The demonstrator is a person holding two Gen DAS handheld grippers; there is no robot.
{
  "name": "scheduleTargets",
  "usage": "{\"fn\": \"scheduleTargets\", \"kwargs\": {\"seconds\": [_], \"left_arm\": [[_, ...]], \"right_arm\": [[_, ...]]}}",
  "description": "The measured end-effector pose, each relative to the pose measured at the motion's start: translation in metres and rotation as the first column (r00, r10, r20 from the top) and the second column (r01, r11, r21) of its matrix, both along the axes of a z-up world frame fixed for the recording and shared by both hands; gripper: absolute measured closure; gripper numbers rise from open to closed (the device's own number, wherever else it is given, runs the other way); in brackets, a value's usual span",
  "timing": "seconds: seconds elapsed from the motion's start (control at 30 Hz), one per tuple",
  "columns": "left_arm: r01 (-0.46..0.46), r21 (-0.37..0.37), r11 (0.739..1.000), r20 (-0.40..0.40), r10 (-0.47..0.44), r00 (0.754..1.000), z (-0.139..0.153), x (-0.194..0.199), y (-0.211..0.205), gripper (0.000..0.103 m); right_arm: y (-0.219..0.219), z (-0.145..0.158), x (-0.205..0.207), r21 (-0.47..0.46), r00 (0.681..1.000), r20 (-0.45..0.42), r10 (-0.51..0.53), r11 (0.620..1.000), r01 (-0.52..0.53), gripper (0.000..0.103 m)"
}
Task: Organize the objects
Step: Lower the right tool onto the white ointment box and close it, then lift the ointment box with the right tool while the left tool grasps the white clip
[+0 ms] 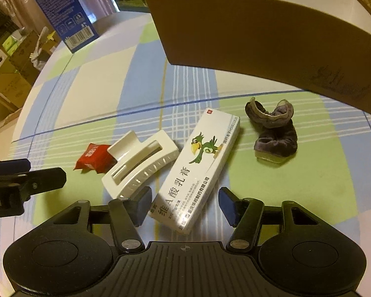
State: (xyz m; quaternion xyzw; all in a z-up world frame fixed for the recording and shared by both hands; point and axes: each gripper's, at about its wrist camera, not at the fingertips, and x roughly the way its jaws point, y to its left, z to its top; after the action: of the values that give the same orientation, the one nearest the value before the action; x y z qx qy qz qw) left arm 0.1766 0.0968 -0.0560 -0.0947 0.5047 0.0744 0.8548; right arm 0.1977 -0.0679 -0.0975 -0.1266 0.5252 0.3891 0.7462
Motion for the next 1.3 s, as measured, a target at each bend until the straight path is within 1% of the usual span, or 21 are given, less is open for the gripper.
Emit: {"fn": "scheduleTargets", "kwargs": {"seconds": [0.1,0.23,0.37,0.53,0.77,0.8,0.83,0.93,1.0,1.17,1.3], "left_arm": [[0.01,-0.005,1.0,-0.001,-0.01,1.0,-0.002,0.005,0.0,0.018],[0.03,-0.008,1.0,0.002,-0.03,1.0,-0.004,0.011,-0.002,0.018],[0.055,-0.019,0.998,0.004,-0.055,0.998,-0.006,0.016,-0.005,0.018],[0.081,-0.022,0.996,0.007,-0.081,0.997,-0.01,0.022,-0.009,0.019],[0.087,-0.02,0.996,0.008,-0.087,0.996,-0.011,0.026,-0.012,0.02],[0.089,-0.019,0.996,0.008,-0.088,0.996,-0.011,0.027,-0.013,0.02],[0.09,-0.017,0.996,0.007,-0.09,0.996,-0.011,0.028,-0.014,0.02],[0.099,-0.016,0.995,0.009,-0.099,0.995,-0.011,0.03,-0.017,0.02],[0.109,-0.017,0.994,0.009,-0.109,0.994,-0.012,0.031,-0.02,0.02],[0.177,-0.01,0.984,0.019,-0.177,0.984,-0.013,0.037,-0.033,0.02],[0.266,0.005,0.964,0.031,-0.266,0.964,-0.02,0.048,-0.049,0.021]], "right_arm": [[-0.001,-0.003,0.0,-0.031,1.0,0.005,0.017,0.999,-0.017,0.059],[-0.012,-0.004,0.003,-0.047,1.0,0.009,0.019,0.999,-0.019,0.064],[-0.022,-0.002,0.005,-0.077,1.0,0.016,0.025,0.997,-0.024,0.064],[-0.021,0.001,0.009,-0.064,0.999,0.033,0.018,0.998,-0.016,0.064],[-0.004,-0.006,0.011,-0.07,0.994,0.092,0.067,0.996,-0.06,0.064],[-0.003,-0.007,0.011,-0.072,0.992,0.101,0.08,0.995,-0.073,0.065],[-0.003,-0.007,0.011,-0.077,0.99,0.108,0.092,0.993,-0.084,0.067],[-0.007,-0.005,0.01,-0.081,0.986,0.127,0.11,0.992,-0.101,0.068],[-0.011,0.0,0.01,-0.066,0.984,0.142,0.11,0.993,-0.102,0.068],[-0.025,0.022,0.013,-0.022,0.979,0.182,0.094,0.996,-0.091,0.068],[-0.04,0.033,0.017,0.004,0.982,0.184,0.051,0.999,-0.053,0.068]]}}
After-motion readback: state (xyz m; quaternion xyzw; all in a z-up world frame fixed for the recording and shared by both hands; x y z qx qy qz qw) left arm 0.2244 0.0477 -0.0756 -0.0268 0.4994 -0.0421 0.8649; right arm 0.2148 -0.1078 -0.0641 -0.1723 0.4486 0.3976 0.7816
